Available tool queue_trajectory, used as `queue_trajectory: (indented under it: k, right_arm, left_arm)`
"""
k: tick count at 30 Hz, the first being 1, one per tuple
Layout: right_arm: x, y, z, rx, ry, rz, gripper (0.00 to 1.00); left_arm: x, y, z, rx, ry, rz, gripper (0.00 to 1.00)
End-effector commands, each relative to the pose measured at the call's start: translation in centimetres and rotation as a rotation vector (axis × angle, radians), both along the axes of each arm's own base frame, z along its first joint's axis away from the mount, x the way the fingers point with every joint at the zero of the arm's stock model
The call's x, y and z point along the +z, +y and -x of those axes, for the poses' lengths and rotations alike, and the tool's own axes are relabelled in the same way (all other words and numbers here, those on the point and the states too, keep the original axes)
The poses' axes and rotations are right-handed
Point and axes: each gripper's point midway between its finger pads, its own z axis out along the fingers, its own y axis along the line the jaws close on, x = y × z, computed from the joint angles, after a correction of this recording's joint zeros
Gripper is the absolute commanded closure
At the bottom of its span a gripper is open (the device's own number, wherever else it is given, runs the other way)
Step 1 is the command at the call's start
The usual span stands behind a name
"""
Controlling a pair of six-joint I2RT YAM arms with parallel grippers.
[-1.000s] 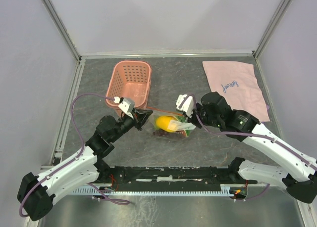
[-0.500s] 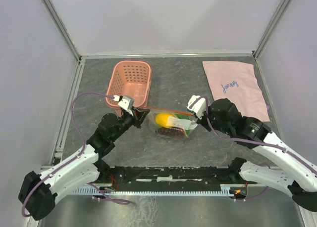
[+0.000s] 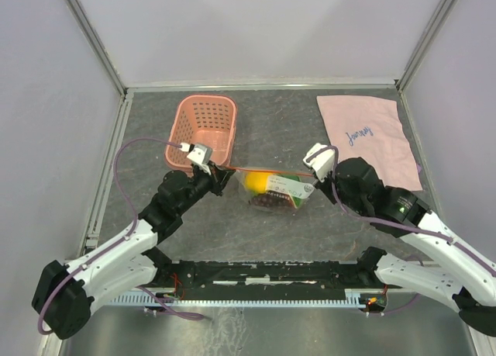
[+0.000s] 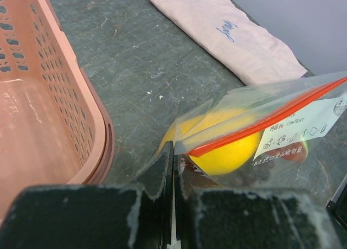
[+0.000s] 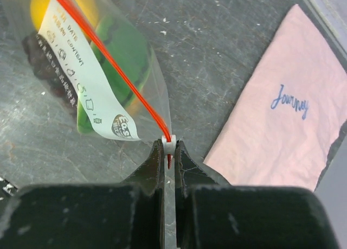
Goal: Place the food in the zip-top bag and seal the zipper
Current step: Zip the zipper food storage bag at the center of the board.
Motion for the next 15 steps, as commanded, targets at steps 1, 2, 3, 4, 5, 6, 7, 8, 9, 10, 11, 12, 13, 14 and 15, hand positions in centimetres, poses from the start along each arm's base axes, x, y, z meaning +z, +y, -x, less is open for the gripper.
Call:
queue_trajectory:
  k: [1, 2, 3, 4, 5, 6, 7, 8, 9, 10, 11, 12, 13, 14, 15]
  right_arm:
    - [2.3, -3.6, -2.1, -0.234, -0.121, -0.017, 0.98]
    - [2.4, -3.8, -2.3, -0.252, -0.128, -0.019, 0.98]
    - [2.5, -3.9, -2.5, -0.264, -0.136, -0.027, 0.98]
    - [2.5, -3.9, -2.7, -0.272, -0.138, -0.029, 0.98]
    - [2.5, -3.9, -2.8, -0.277, -0.138, -0.036, 0.98]
    - [2.5, -3.8, -2.9, -0.281, -0.138, -0.043, 0.98]
    - [2.5, -3.7, -3.1, -0.286, -0.138, -0.054, 0.98]
    - [2.6, -3.4, -3.2, -0.28, -0.139, -0.068, 0.98]
    - [2.7, -2.9, -3.4, -0.272, -0.142, -0.084, 0.98]
    - [3.0, -2.5, -3.7, -0.264, -0.147, -0.099, 0.98]
    - [3.1, -2.2, -4.0, -0.262, -0.154, -0.107, 0.98]
    - [3.2, -1.9, -4.4, -0.261, -0.163, -0.109, 0.98]
    - [3.3, -1.7, -4.8, -0.266, -0.171, -0.111, 0.98]
    - [3.4, -1.5, -5.2, -0.272, -0.18, -0.111, 0.98]
    - [3.6, -1.4, -5.6, -0.279, -0.189, -0.112, 0.98]
  left_arm:
    - [3.5, 1.2, -2.6, 0.108, -0.045, 0.061, 0.97]
    - [3.7, 1.2, -2.8, 0.11, -0.042, 0.064, 0.97]
    - [3.9, 1.2, -3.0, 0.112, -0.038, 0.068, 0.97]
    - [4.0, 1.1, -3.2, 0.114, -0.033, 0.074, 0.97]
    - [4.2, 1.0, -3.4, 0.113, -0.032, 0.079, 0.97]
    - [4.3, 0.9, -3.6, 0.111, -0.027, 0.084, 0.97]
    - [4.5, 0.7, -3.8, 0.108, -0.023, 0.087, 0.97]
    - [4.6, 0.4, -4.0, 0.098, -0.018, 0.087, 0.97]
    - [4.8, -0.1, -4.1, 0.081, -0.017, 0.091, 0.97]
    - [5.0, -0.6, -4.3, 0.064, -0.014, 0.095, 0.97]
    - [5.0, -1.0, -4.5, 0.049, -0.007, 0.097, 0.97]
    - [5.1, -1.5, -4.7, 0.035, -0.001, 0.098, 0.97]
    - [5.2, -1.9, -5.0, 0.025, 0.005, 0.098, 0.97]
    - [5.2, -2.3, -5.2, 0.015, 0.011, 0.097, 0.97]
    - [5.5, -2.5, -5.4, 0.012, 0.01, 0.098, 0.97]
